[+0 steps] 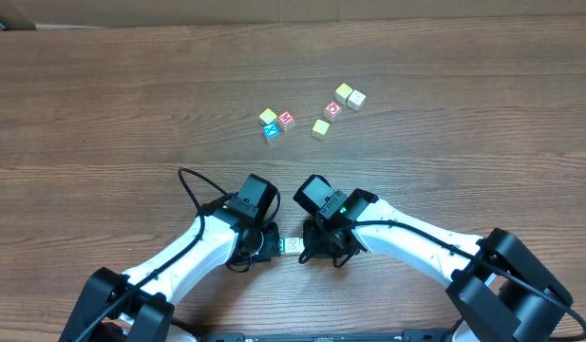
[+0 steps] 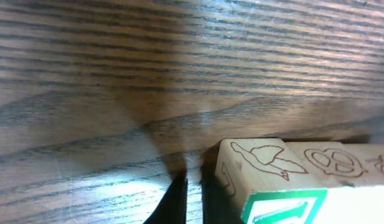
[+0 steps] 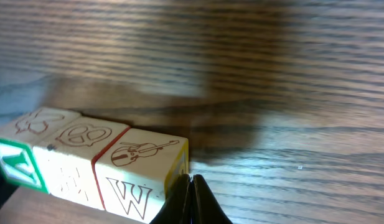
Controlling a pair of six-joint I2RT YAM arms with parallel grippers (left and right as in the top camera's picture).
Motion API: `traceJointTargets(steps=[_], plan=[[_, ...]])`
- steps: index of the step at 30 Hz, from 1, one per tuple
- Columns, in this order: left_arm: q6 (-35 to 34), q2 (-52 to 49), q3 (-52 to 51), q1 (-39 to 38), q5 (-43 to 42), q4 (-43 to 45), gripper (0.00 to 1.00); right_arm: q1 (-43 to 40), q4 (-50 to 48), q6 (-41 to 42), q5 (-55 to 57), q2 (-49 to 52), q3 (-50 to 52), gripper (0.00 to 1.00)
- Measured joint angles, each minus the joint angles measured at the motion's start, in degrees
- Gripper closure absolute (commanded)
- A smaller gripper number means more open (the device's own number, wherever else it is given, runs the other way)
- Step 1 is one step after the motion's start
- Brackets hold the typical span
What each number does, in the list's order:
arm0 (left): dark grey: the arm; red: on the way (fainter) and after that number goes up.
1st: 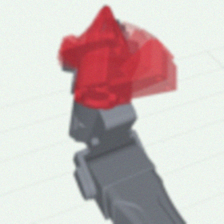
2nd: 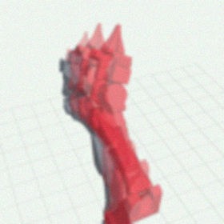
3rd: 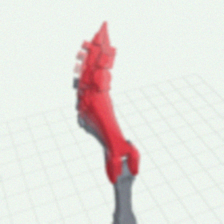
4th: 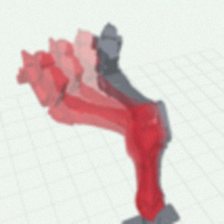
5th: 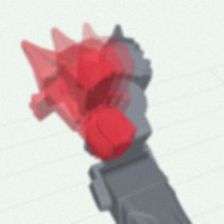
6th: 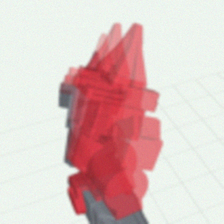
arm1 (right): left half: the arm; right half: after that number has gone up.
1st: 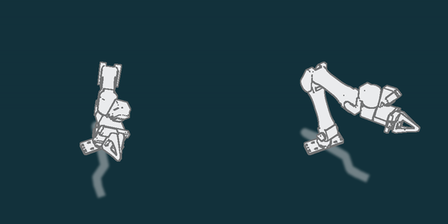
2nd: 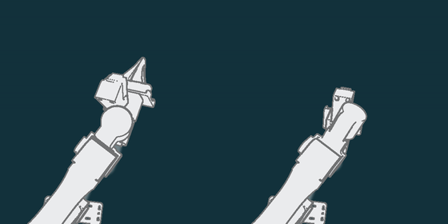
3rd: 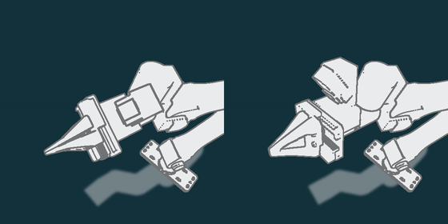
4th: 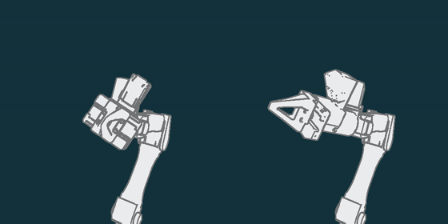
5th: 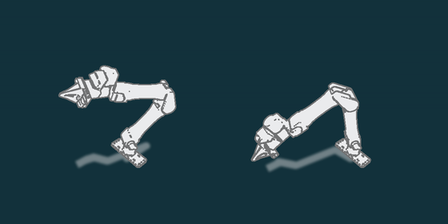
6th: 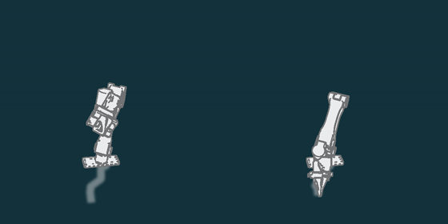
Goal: Flip 3 blocks
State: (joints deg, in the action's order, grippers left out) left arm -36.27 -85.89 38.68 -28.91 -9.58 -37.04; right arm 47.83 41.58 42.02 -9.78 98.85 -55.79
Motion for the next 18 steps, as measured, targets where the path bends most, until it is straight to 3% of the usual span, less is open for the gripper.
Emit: traceJointTargets(steps=[5, 9, 18], plan=[[-0.1, 0.0, 0.0, 0.0, 0.0, 0.0, 0.90, 0.3, 0.0, 0.7, 1.3, 0.0, 0.0, 0.96], [-0.2, 0.0, 0.1, 0.0, -0.2, 0.0, 0.81, 0.3, 0.0, 0.9, 1.9, 1.2, 0.0, 0.96], [-0.9, 0.1, 0.2, 0.1, 0.0, -0.9, 0.81, 0.2, -0.4, 0.8, 2.3, 2.5, -0.2, 0.96]])
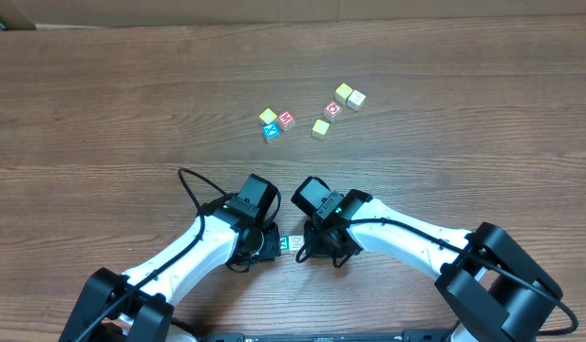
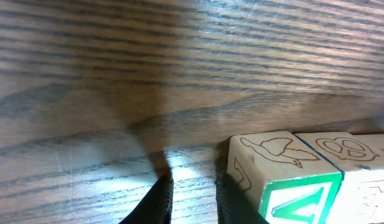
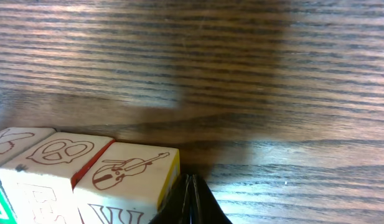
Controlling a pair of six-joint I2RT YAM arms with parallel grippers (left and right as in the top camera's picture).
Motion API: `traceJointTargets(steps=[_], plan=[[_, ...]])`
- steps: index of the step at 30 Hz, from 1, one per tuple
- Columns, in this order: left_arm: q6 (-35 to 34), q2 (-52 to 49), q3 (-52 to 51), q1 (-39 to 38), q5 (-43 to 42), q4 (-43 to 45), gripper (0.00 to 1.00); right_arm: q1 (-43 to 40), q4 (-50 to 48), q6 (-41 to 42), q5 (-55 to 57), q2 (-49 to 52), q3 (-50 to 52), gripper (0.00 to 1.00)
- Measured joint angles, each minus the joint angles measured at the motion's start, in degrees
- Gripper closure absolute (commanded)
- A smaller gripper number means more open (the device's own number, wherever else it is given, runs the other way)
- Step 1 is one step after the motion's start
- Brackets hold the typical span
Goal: Flip 3 blocks
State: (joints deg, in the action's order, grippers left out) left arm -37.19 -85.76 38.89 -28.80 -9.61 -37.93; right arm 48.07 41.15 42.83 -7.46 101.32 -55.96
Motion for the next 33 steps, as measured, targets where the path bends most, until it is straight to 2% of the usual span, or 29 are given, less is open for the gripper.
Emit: traceJointTargets(steps=[3, 9, 13, 23, 33], plan=[[-0.4, 0.0, 0.0, 0.9, -0.1, -0.9, 0.86, 0.0, 0.0, 0.0, 0.0, 0.0, 0.0, 0.96], [-0.5, 0.0, 0.0, 5.6, -0.7, -1.8, 0.85, -1.1, 0.1, -0.2, -0.6, 0.1, 0.0, 0.96], [-0.7, 0.0, -0.1, 6.7, -1.9, -1.0, 0.96, -1.9, 0.2, -1.1, -1.0, 0.1, 0.0, 0.96], [-0.7, -0.2, -0.3, 6.7, -6.7, 1.8, 0.96, -2.0, 0.2, -3.2, -1.1, 0.1, 0.0, 0.96], [-3.2, -0.2, -0.3, 6.7, -7.8, 3.5, 0.96, -2.0, 0.2, -3.6, -1.2, 0.1, 0.0, 0.96]])
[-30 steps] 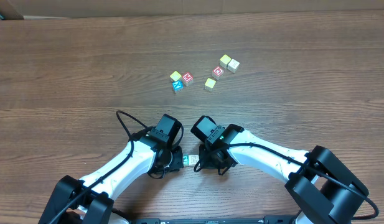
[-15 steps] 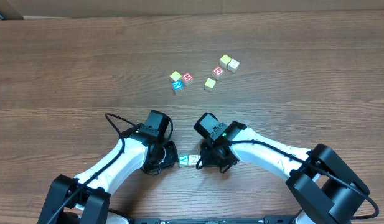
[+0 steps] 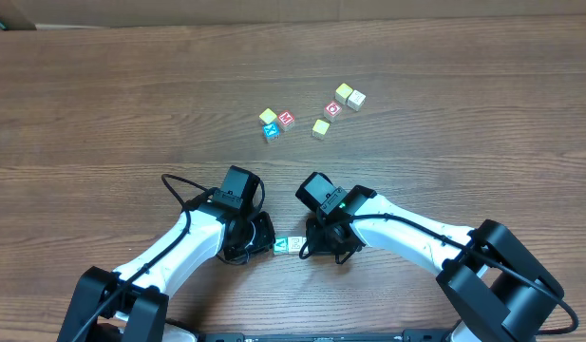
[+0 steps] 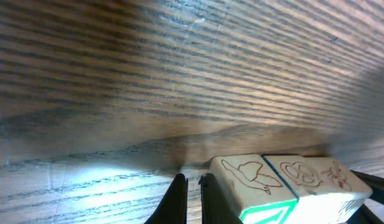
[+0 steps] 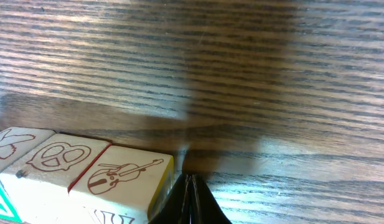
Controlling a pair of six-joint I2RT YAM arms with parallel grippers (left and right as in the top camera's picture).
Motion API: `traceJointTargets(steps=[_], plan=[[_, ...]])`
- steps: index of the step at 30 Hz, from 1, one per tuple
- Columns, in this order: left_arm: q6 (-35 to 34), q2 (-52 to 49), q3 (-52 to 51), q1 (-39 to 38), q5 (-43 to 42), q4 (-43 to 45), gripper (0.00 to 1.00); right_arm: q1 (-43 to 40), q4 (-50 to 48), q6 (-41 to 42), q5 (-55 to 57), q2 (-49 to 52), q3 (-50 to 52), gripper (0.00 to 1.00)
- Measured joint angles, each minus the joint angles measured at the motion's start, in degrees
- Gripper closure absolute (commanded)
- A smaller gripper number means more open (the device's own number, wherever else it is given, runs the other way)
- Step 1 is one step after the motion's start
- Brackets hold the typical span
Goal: Flip 3 blocks
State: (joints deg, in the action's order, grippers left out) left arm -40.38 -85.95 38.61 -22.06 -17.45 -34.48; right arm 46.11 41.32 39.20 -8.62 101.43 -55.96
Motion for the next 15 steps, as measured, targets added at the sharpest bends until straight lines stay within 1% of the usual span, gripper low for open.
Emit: traceJointTargets(steps=[15], plan=[[-1.7, 0.0, 0.0, 0.0, 0.0, 1.7, 0.96, 0.0, 0.1, -1.6, 0.0, 0.0, 0.0, 0.96]])
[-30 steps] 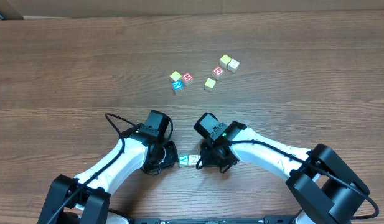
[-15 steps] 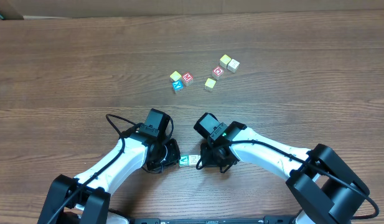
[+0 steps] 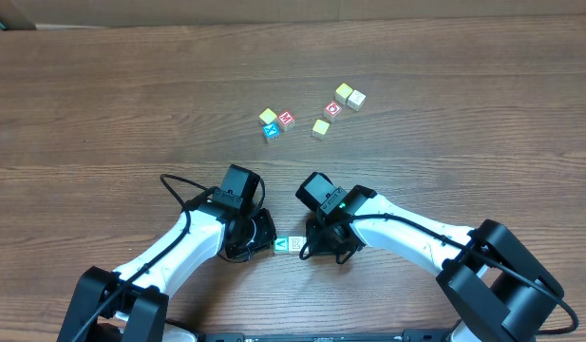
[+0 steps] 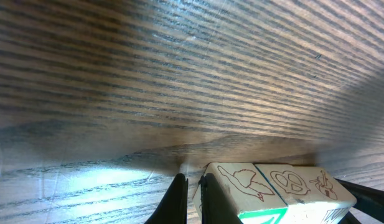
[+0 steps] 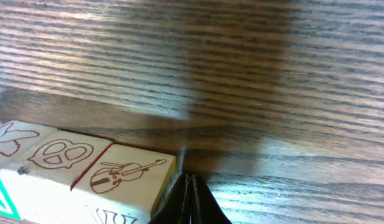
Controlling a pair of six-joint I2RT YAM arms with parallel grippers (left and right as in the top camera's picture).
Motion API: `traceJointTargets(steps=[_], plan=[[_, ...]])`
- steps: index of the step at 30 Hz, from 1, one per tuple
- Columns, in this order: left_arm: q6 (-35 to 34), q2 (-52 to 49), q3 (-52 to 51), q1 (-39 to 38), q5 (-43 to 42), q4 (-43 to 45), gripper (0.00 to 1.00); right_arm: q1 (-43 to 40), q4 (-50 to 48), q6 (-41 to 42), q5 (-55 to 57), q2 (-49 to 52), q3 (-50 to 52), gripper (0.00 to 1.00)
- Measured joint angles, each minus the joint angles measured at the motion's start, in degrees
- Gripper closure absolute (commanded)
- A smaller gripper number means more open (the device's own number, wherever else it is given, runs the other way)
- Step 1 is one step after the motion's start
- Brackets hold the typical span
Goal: Flip 3 blocks
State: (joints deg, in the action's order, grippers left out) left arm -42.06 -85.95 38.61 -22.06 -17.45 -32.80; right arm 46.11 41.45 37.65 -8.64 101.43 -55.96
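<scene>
A row of three wooden blocks [image 3: 289,245] lies near the front of the table between my two grippers. Their top faces show a bird [image 4: 239,183], a pretzel [image 4: 290,182] and a violin [image 5: 124,174]. The left gripper [image 4: 190,182] is shut with only a sliver between its fingers, holding nothing, and its right finger touches the bird block's outer end. At the other end of the row, the right gripper [image 5: 189,179] is shut and empty, its tips against the violin block's end. The front faces are mostly cut off.
Several more small coloured blocks lie loose at the back of the table: a group around a red block [image 3: 286,119] and another around a yellow-green one [image 3: 320,127]. A black cable [image 3: 183,190] loops beside the left arm.
Hardly anything changed. The left wrist view sits a little differently, with the row lower in it. Both grippers remain shut at the ends of the row.
At the oldest moment both grippers were shut at the two ends of the row. Then the left fingers stood slightly apart. Later the left arm had shifted left and its fingers were nearly together again. The same bird, pretzel and violin faces point up throughout.
</scene>
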Motion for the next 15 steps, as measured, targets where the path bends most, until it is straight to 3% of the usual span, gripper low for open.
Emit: traceJointTargets(steps=[15], plan=[[0.0, 0.0, 0.0, 0.0, 0.0, 0.3, 0.96, 1.4, 0.6, -1.9, -0.2, 0.0, 0.0, 0.96]])
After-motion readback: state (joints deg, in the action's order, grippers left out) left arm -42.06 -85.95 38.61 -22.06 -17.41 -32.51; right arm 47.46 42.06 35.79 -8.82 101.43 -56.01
